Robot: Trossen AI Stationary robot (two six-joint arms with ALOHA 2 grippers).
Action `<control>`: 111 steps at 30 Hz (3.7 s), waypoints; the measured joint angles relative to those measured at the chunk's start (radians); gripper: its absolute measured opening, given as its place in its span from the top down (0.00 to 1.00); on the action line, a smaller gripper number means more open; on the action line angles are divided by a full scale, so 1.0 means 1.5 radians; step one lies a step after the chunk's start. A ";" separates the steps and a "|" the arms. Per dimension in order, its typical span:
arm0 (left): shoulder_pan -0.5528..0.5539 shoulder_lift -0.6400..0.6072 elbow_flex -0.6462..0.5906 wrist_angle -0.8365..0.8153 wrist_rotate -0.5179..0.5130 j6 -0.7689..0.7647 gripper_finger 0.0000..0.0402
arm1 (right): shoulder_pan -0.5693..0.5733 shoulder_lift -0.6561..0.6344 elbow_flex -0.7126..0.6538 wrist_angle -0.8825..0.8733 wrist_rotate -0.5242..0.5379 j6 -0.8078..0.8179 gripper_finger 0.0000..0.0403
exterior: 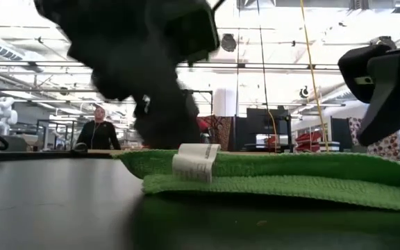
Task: Roll towel into tight, uniform cylinder
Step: Roll the green towel
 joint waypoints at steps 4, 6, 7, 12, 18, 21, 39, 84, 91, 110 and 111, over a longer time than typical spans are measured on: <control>-0.003 -0.037 0.001 -0.028 0.005 0.022 0.37 | -0.017 -0.018 0.000 -0.002 0.008 -0.012 0.57; -0.006 -0.062 0.001 -0.065 -0.009 0.045 0.37 | -0.024 -0.046 0.000 -0.006 0.008 -0.030 0.57; -0.008 -0.073 0.002 -0.083 -0.026 0.058 0.37 | -0.026 -0.062 0.000 -0.011 0.009 -0.042 0.57; -0.016 -0.126 0.001 -0.210 -0.149 0.136 0.36 | -0.054 -0.163 0.001 -0.073 0.013 -0.096 0.57; -0.018 -0.199 -0.014 -0.246 -0.287 0.195 0.36 | -0.089 -0.295 0.001 -0.192 0.012 -0.123 0.57; -0.019 -0.230 -0.021 -0.244 -0.323 0.221 0.36 | -0.095 -0.355 0.001 -0.230 0.011 -0.143 0.57; -0.004 -0.328 -0.167 -0.139 -0.377 0.202 0.36 | -0.104 -0.543 0.000 -0.386 0.010 -0.100 0.57; -0.004 -0.327 -0.163 -0.105 -0.703 0.093 0.36 | -0.103 -0.545 0.000 -0.386 0.009 -0.099 0.57; -0.004 -0.327 -0.162 -0.067 -0.709 0.093 0.36 | -0.103 -0.545 0.000 -0.386 0.009 -0.099 0.57; -0.004 -0.327 -0.162 0.034 -0.700 0.093 0.36 | -0.104 -0.544 0.000 -0.318 0.009 -0.099 0.57; -0.005 -0.327 -0.162 0.034 -0.700 0.093 0.36 | -0.104 -0.544 0.000 -0.307 0.009 -0.099 0.57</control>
